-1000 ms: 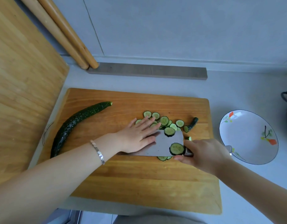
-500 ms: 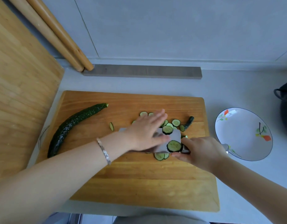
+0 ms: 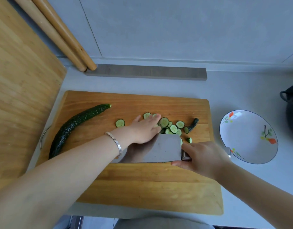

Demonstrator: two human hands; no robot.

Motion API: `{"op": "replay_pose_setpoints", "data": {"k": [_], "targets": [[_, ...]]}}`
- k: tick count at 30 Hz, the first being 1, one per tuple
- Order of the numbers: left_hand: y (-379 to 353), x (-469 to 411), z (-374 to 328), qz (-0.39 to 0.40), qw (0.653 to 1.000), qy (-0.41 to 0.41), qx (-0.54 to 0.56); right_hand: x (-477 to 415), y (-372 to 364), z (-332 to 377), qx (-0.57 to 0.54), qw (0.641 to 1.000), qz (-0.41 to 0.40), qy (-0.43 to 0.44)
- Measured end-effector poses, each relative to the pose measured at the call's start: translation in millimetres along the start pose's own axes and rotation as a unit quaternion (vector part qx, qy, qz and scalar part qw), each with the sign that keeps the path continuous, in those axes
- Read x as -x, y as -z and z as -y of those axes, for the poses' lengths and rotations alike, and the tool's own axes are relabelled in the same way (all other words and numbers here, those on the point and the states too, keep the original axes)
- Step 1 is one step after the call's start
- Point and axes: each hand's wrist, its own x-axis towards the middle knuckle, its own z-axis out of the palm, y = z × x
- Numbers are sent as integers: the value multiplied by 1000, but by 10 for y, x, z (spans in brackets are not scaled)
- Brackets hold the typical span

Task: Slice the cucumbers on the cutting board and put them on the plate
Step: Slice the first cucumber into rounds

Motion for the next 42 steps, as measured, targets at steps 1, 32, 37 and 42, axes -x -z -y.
{"op": "replay_pose_setpoints", "data": {"k": [1,32,37,42], "targets": [[28,5,16,-29,999,7,18,6,24,-12,0,1000,12,-15],[-1113,970,490,-418,871,199,162,-394,-89,1009,-487,706,299,-419],[-1053,889,464,-417,876,166,177,-412,-157,942,-484,698,278,-449],[-971,734,381,-419,877,135,193,-362,-98,818,-497,673,228,-498]]}}
